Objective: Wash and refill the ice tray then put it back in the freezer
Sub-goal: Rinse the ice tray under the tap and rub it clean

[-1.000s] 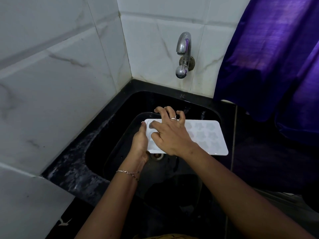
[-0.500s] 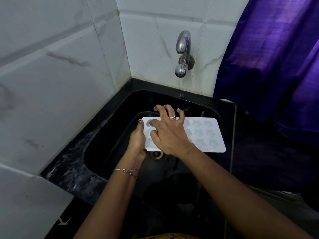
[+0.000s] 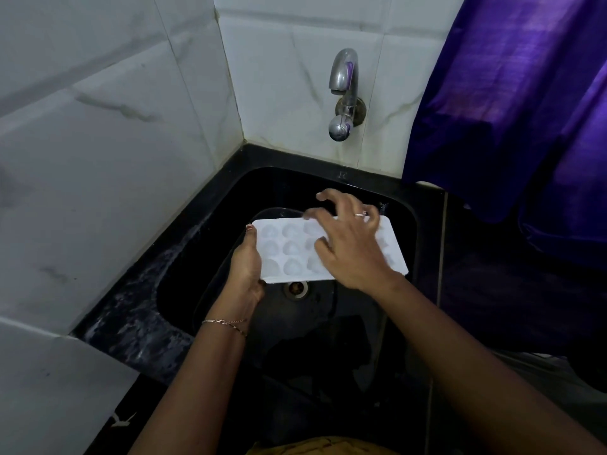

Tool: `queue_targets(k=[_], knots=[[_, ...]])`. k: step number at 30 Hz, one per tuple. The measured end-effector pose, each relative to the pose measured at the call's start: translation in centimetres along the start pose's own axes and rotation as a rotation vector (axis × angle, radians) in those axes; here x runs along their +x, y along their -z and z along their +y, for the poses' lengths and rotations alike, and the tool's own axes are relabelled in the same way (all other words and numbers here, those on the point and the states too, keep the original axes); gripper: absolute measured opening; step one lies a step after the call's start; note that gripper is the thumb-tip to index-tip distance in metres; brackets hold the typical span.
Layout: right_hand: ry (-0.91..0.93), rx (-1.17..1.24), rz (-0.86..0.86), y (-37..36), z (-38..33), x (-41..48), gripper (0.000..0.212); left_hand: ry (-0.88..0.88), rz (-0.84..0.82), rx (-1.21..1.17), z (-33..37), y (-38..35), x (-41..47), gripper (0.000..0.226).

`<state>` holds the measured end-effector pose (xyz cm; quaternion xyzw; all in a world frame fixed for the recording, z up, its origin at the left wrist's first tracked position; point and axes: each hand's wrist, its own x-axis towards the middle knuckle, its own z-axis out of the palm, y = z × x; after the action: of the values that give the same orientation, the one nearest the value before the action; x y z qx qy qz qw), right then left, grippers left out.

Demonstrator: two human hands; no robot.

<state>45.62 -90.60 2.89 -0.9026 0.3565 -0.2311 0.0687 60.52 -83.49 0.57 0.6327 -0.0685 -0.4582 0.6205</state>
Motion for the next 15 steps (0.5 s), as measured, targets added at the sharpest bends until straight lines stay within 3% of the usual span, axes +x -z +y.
queue_targets(k=[5,8,15], knots=[[-0.214,-0.002,0.051,1.0,5.2,-3.6,0.03,0.018,0.02,-0.041,-0.1,0.7,-0.2,0.043],[-0.247,-0.021,0.057,1.1,6.7,-5.1,0.021,0.017,0.032,-0.047,-0.2,0.9,-0.2,0.043],[-0.193,0.001,0.001,0.8,7.0,-5.2,0.045,0.013,0.016,-0.027,0.3,1.3,-0.2,0.048]])
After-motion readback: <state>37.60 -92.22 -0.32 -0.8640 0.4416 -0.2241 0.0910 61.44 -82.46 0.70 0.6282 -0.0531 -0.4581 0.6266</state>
